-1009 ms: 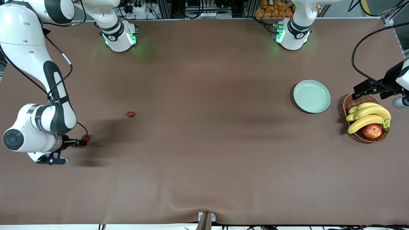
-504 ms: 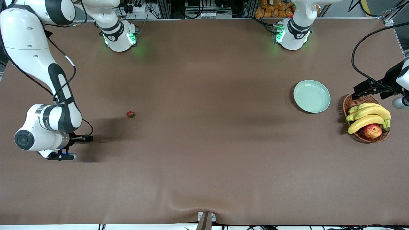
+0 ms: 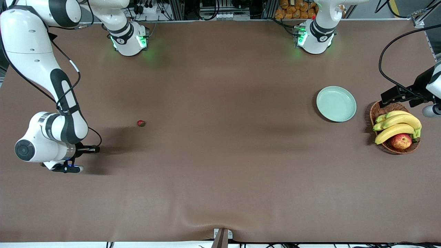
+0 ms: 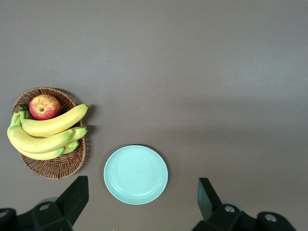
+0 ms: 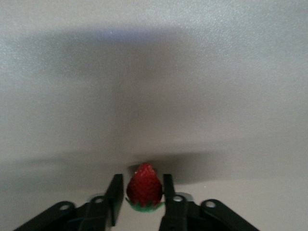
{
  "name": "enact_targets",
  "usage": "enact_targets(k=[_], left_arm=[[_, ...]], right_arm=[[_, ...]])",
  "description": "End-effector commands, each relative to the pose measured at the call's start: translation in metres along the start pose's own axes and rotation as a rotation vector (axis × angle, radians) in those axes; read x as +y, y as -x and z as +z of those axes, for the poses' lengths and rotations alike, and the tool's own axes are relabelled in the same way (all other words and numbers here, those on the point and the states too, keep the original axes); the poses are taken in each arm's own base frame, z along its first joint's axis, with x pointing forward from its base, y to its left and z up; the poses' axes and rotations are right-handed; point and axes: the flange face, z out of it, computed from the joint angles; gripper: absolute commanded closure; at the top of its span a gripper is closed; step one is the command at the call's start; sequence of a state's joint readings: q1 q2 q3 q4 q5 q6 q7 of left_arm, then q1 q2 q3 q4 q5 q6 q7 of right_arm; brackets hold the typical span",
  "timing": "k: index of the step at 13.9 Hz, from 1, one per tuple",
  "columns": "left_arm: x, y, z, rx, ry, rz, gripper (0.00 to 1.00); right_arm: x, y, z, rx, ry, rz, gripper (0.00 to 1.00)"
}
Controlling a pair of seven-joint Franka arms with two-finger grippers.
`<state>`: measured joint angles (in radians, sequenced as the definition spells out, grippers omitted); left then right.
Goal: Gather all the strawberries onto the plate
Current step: 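Close the right gripper on the strawberry and lift it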
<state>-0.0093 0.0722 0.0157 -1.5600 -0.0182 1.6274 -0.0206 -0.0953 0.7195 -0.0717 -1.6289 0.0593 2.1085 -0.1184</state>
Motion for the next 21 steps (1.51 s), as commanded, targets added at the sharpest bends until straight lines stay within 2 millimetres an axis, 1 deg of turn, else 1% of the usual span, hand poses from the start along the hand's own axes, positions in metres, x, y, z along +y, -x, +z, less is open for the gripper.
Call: enact_targets(k=[1,2,3,4,6,7,9,12,13,14,15,17,18,19,20,21], left_arm=[[0.002,0.0,0.0,-0.009,0.02,0.003,0.0],[0.003,0.0,0.0,-0.008,0.02,0.005,0.0],[0.002,0.0,0.0,-0.008,0.02,0.003,0.0],[0.003,0.0,0.0,-0.008,0.02,0.005,0.0],[0.003,0.0,0.0,-0.009,0.02,0.005,0.0],[0.002,-0.001,0.002,-0.012,0.02,0.003,0.0],[0.003,-0.001,0.003,-0.014,0.02,0.004,0.0],[0.003,-0.001,0.003,-0.014,0.02,0.004,0.0],[0.003,-0.001,0.003,-0.014,0.02,0.004,0.0],[0.003,-0.001,0.003,-0.014,0.02,0.004,0.0],[0.003,-0.002,0.004,-0.016,0.021,0.004,0.0],[0.005,-0.002,0.004,-0.014,0.02,0.007,0.0],[0.008,-0.002,0.004,-0.014,0.02,0.012,0.0],[0.008,-0.003,0.006,-0.017,0.021,0.009,0.0],[0.009,-0.004,0.009,-0.022,0.028,0.008,0.0],[0.01,-0.005,0.01,-0.026,0.051,0.004,0.0]], right_arm=[[0.001,-0.003,-0.005,0.017,-0.023,-0.008,1.0],[-0.003,-0.004,-0.009,0.024,-0.021,-0.028,1.0],[-0.009,-0.005,-0.02,0.037,-0.02,-0.085,1.0],[-0.017,-0.005,-0.037,0.06,-0.021,-0.163,1.0],[-0.038,-0.004,-0.064,0.102,-0.029,-0.314,1.0],[-0.055,-0.003,-0.076,0.123,-0.038,-0.379,1.0],[-0.097,0.002,-0.1,0.16,-0.057,-0.467,1.0],[-0.184,0.013,-0.116,0.185,-0.114,-0.597,1.0],[-0.214,0.018,-0.118,0.194,-0.128,-0.64,1.0],[-0.239,0.024,-0.118,0.2,-0.136,-0.68,1.0],[-0.272,0.032,-0.118,0.216,-0.14,-0.729,1.0],[-0.344,0.054,-0.117,0.248,-0.132,-0.833,1.0],[-0.37,0.064,-0.117,0.276,-0.122,-0.874,1.0],[-0.402,0.076,-0.115,0.3,-0.118,-0.92,1.0],[-0.433,0.092,-0.113,0.322,-0.111,-0.971,1.0],[-0.465,0.107,-0.106,0.353,-0.111,-1.019,1.0]])
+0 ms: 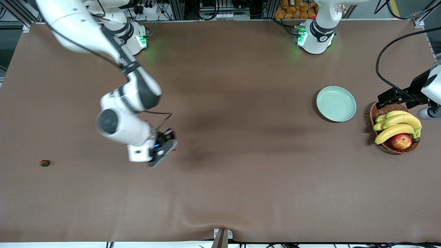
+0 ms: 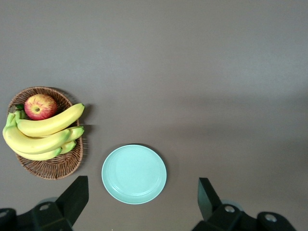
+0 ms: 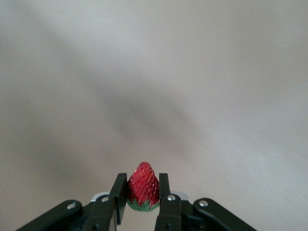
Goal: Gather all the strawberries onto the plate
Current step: 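Close the right gripper on the strawberry and lift it, then set the strawberry mid-table with the right gripper while the left gripper approaches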
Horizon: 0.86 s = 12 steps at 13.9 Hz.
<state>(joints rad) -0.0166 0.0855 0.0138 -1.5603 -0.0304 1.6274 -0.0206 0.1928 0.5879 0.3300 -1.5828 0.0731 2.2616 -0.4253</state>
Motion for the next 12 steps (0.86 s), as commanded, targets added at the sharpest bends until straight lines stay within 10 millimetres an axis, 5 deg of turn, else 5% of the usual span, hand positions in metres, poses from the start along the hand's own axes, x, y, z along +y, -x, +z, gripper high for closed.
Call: enact_targets(k=[1,6,9,11,12], left_arm=[[0.004,-0.003,0.006,-0.018,0.042,-0.006,0.0],[0.015,-0.011,0.02,-0.032,0.041,0.005,0.0],[0.018,-0.015,0.027,-0.037,0.04,0.005,0.0],[0.028,-0.022,0.043,-0.06,0.039,0.017,0.0],[0.037,-0.025,0.053,-0.072,0.044,0.022,0.0]], right_arm=[[-0.062,-0.029,0.023,0.068,0.022,-0.119,1.0],[-0.16,-0.05,0.121,0.205,0.014,-0.241,0.96],[-0.19,-0.043,0.155,0.178,0.026,-0.286,0.91],[-0.2,-0.037,0.176,0.165,0.044,-0.281,0.66],[-0.199,-0.035,0.181,0.175,0.052,-0.274,0.24]])
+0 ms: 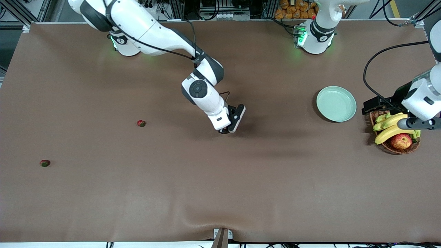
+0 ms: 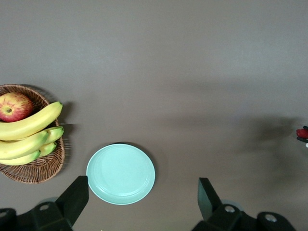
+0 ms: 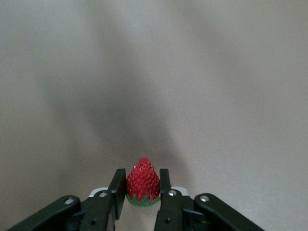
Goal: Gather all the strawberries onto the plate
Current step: 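Set the strawberry mid-table with the right gripper while the left gripper approaches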
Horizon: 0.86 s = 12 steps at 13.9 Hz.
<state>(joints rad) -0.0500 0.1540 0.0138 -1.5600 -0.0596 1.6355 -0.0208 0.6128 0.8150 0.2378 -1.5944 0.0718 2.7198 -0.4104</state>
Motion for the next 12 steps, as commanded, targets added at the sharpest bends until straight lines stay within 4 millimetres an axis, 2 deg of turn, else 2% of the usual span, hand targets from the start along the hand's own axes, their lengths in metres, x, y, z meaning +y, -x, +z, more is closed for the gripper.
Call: enact_targets(k=[1,3,6,9,11,12], left_arm=[[0.027,-0.015,0.024,-0.016,0.027,-0.013,0.0],[0.035,-0.022,0.037,-0.019,0.024,-0.054,0.0],[0.078,-0.034,0.069,-0.025,0.008,-0.029,0.0],[0.111,-0.042,0.095,-0.016,0.002,-0.088,0.0],[0.147,-0.046,0.117,0.005,-0.002,-0.081,0.0],[0.169,-0.047,0.129,0.019,-0.003,-0.072,0.0]], right_arm=[[0.003,0.001,0.007,0.03,0.038,-0.004,0.0],[0.013,0.003,-0.001,0.014,0.04,0.008,0.0],[0.049,0.024,-0.035,-0.092,0.046,0.046,0.0],[0.108,0.051,-0.088,-0.241,0.039,0.141,0.0],[0.147,0.074,-0.131,-0.324,0.054,0.207,0.0],[0.159,0.087,-0.15,-0.359,0.061,0.234,0.0]])
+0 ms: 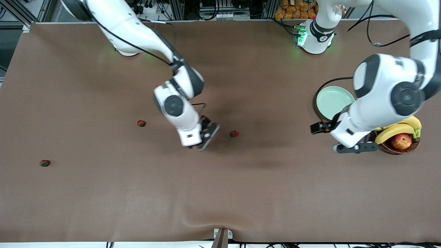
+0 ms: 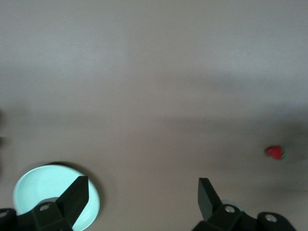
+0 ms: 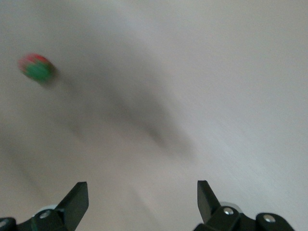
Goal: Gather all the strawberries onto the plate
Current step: 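Set the strawberry mid-table with the right gripper while the left gripper approaches, then lower the left gripper onto the strawberry while the right gripper reaches another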
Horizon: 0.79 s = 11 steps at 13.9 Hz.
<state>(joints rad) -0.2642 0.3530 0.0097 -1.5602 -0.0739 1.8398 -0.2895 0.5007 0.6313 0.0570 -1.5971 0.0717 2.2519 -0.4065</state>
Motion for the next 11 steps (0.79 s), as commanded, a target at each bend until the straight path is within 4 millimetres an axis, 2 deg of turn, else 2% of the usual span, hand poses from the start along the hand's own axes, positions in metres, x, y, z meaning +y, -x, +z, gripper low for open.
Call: enact_targets(k=[1,2,4,5,8,10,11], left_arm=[[0.051,-0.002,0.031,0.027,0.001,-0.015,0.0],[0.063,-0.004,0.043,0.037,0.007,-0.029,0.0],[0.086,-0.007,0.063,0.077,0.022,-0.02,0.0],[0.094,-0.008,0.073,0.088,0.029,-0.016,0.0],[0.137,0.001,0.094,0.136,0.055,-0.033,0.0],[0.147,0.002,0.121,0.107,0.038,-0.024,0.0],[0.168,0.008,0.132,0.104,0.033,0.008,0.0]], right_arm=[[0.03,0.05,-0.042,-0.084,0.018,0.058,0.0],[0.038,0.069,-0.051,-0.099,0.03,0.076,0.0],[0.045,0.104,-0.056,-0.122,0.031,0.111,0.0],[0.056,0.122,-0.058,-0.13,0.03,0.146,0.0],[0.079,0.168,-0.058,-0.161,0.002,0.205,0.0],[0.083,0.193,-0.051,-0.175,-0.017,0.173,0.0],[0.092,0.203,-0.046,-0.178,-0.021,0.177,0.0]])
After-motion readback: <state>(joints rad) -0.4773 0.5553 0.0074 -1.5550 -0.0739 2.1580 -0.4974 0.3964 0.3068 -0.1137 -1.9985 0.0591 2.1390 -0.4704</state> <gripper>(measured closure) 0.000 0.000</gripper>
